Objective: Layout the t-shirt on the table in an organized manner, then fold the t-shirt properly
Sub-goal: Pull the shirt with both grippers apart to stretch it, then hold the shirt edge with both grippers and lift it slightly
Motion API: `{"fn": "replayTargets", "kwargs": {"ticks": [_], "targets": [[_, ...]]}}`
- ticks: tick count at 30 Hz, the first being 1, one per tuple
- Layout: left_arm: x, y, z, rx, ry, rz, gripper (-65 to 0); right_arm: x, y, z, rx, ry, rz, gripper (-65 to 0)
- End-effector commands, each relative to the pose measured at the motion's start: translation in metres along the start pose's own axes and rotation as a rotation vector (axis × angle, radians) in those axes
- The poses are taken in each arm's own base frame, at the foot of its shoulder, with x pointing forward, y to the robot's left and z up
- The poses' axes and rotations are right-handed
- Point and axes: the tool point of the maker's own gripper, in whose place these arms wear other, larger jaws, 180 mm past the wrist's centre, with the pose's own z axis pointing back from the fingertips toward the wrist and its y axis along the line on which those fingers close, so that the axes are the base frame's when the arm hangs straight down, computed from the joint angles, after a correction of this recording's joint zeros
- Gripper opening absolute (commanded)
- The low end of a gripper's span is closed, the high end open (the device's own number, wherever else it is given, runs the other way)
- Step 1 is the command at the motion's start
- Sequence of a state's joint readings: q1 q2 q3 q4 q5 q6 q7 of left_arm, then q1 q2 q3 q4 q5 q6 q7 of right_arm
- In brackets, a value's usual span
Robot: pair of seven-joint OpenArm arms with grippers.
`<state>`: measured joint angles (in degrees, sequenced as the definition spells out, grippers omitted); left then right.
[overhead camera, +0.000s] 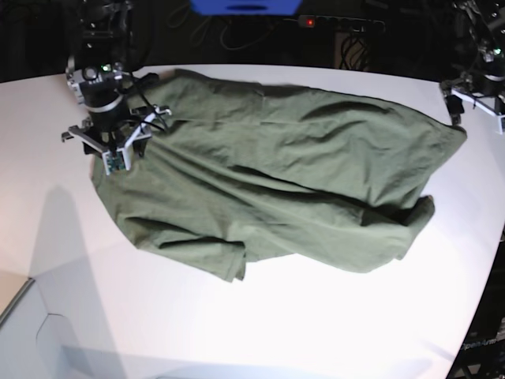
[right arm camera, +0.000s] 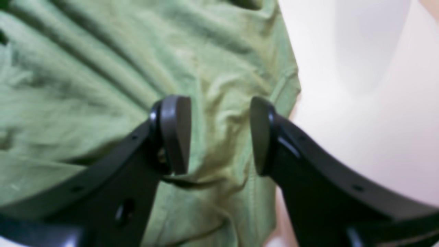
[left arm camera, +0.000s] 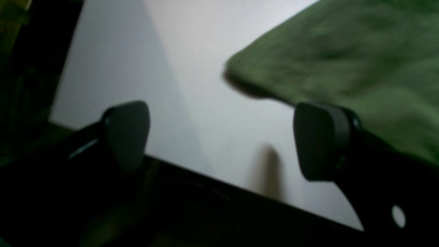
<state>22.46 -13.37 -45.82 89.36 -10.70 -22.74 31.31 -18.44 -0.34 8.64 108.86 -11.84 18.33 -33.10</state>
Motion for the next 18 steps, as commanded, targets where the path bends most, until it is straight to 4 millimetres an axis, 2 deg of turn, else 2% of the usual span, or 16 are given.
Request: {"fn": "replayTargets", "kwargs": {"ticks": [1,8,12,15,18], "targets": [[0.010,0.004,0.000,0.003,-0.031,-0.008,0.0,0.012,-0.003,0.002,-0.010,-0.045,-0.004,-35.2],[0.039,-0.004,-0.023,-0.012,-0.090,0.049,0.0,0.001,0.002,0.005,0.000,-0.019,-0.010,-35.2],[0.050,-0.031,-0.040,-0.089,-0.090,0.028,0.0,-0.002,0.003,0.006,0.002,-0.012,-0.010,-35.3],[0.045,-0.048,-0.049,-0.133,-0.063,0.006,0.0,-0.008,0.004,0.008,0.005,0.002,-0.009,-35.3],[0.031,-0.052,-0.055,-0.147,-0.024,0.012,0.0,-0.017,-0.005,0.011,-0.020,0.023,-0.017,-35.2]]}}
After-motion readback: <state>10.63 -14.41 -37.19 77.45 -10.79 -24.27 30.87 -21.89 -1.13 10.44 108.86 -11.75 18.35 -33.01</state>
